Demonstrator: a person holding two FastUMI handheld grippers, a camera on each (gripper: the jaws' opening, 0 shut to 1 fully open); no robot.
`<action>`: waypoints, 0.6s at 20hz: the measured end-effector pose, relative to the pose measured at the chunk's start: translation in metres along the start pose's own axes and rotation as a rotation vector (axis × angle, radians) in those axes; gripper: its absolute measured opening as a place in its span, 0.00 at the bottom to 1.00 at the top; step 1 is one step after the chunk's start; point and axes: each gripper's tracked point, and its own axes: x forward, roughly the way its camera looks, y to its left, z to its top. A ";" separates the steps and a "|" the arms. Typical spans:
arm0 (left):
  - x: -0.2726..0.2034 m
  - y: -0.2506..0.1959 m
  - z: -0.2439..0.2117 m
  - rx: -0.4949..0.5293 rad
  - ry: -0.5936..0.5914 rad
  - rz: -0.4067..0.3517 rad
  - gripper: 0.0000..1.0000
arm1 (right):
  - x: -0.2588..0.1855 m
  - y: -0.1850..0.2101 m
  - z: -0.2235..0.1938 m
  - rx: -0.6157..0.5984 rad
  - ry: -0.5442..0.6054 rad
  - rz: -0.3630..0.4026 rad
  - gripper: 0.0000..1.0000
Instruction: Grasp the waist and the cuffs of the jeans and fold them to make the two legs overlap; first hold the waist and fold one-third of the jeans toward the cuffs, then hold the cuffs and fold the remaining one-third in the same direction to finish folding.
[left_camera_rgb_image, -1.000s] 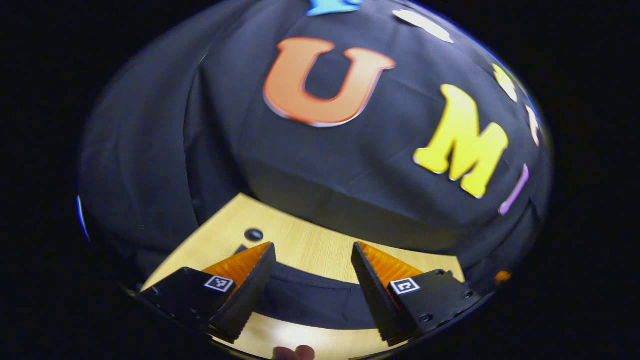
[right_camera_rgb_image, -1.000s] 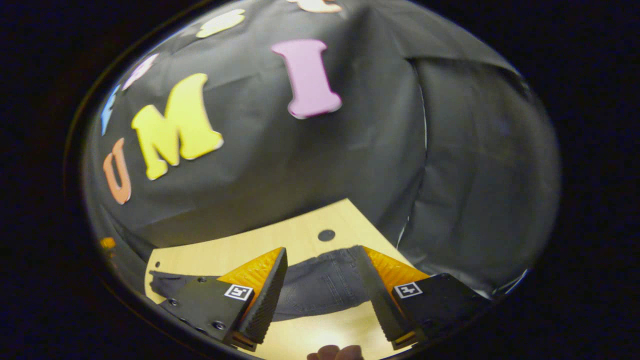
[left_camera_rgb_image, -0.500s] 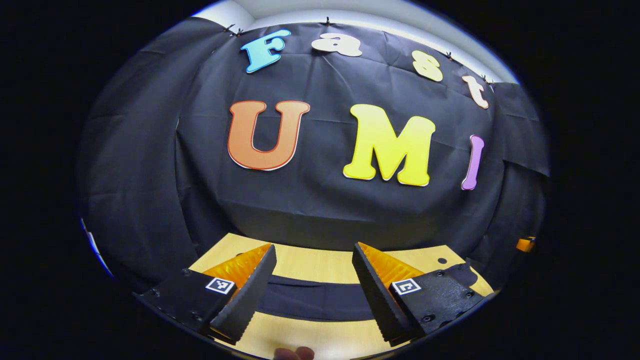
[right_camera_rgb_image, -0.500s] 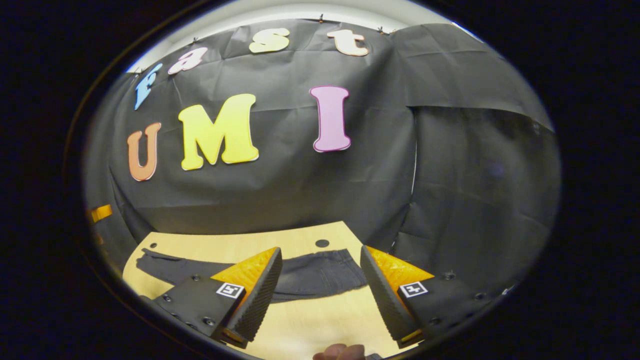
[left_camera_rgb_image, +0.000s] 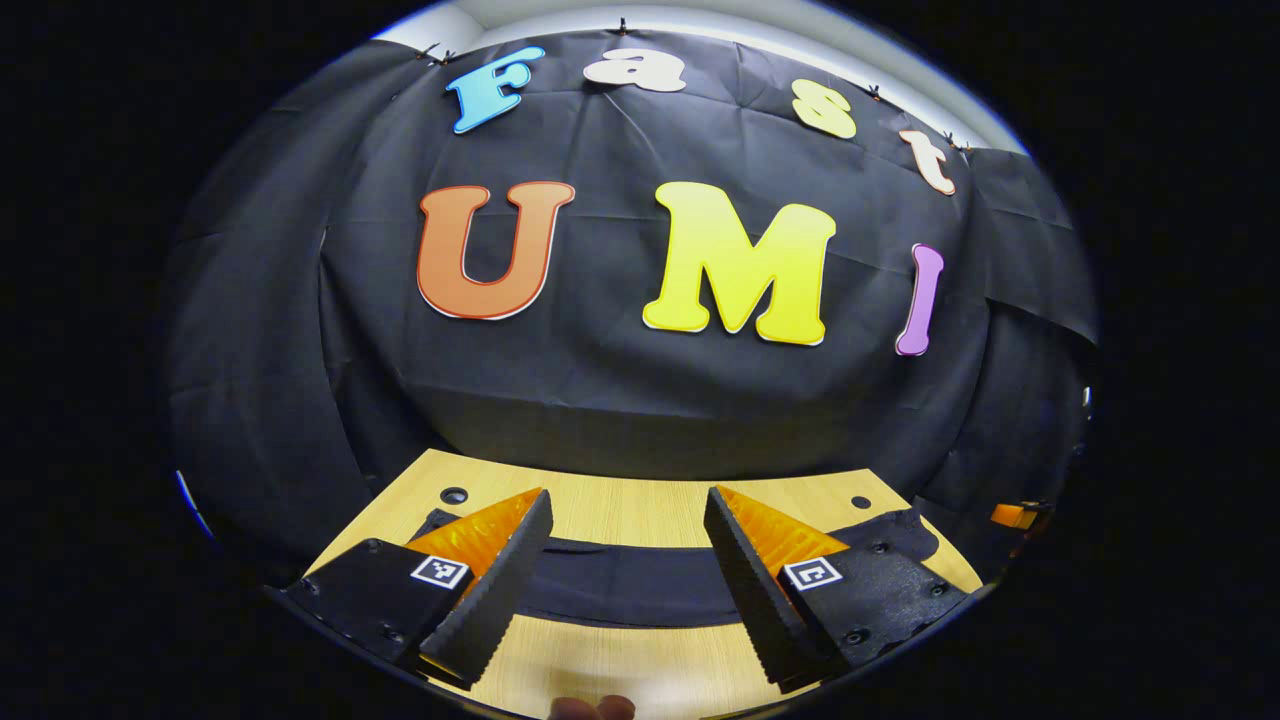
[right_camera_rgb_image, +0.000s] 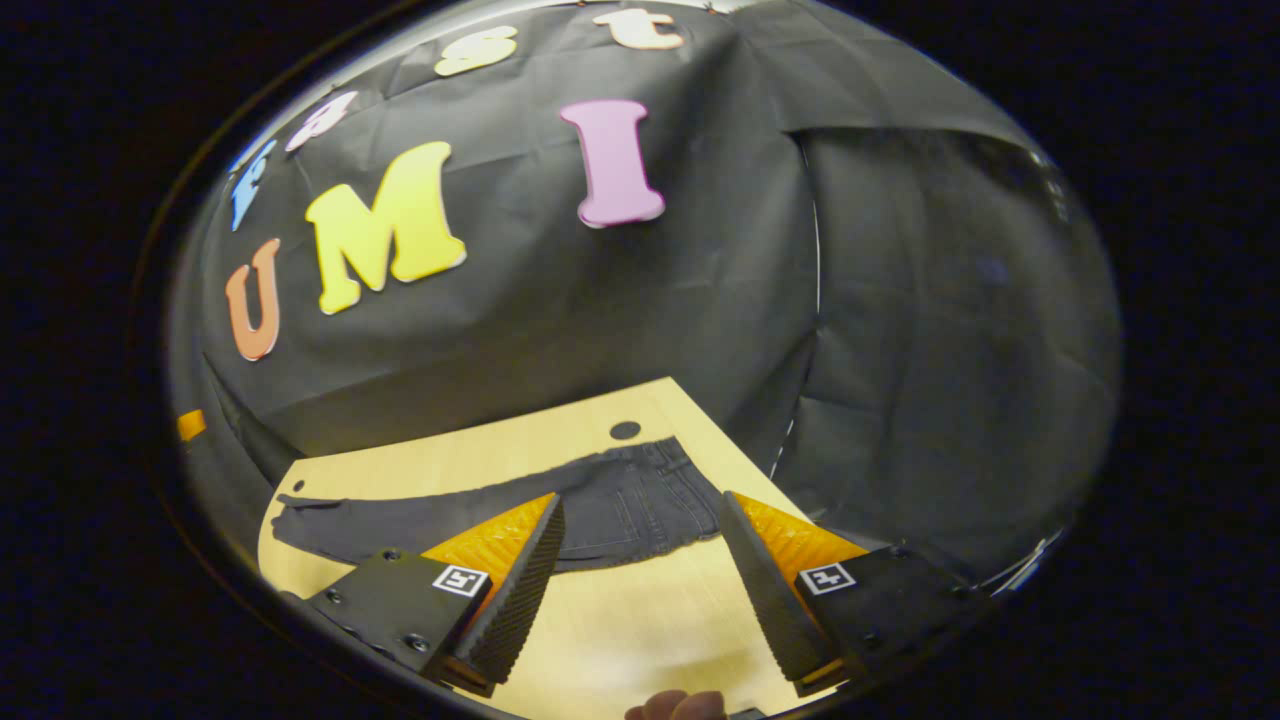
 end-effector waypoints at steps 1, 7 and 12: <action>0.000 -0.004 -0.002 0.008 0.007 0.002 0.98 | 0.025 -0.011 -0.011 0.013 0.019 -0.008 0.94; 0.002 -0.023 -0.003 0.050 0.045 0.053 0.98 | 0.134 -0.045 -0.055 0.024 0.118 -0.033 0.98; 0.008 -0.024 -0.018 0.064 0.098 0.089 0.99 | 0.172 -0.051 -0.066 0.015 0.161 -0.025 0.98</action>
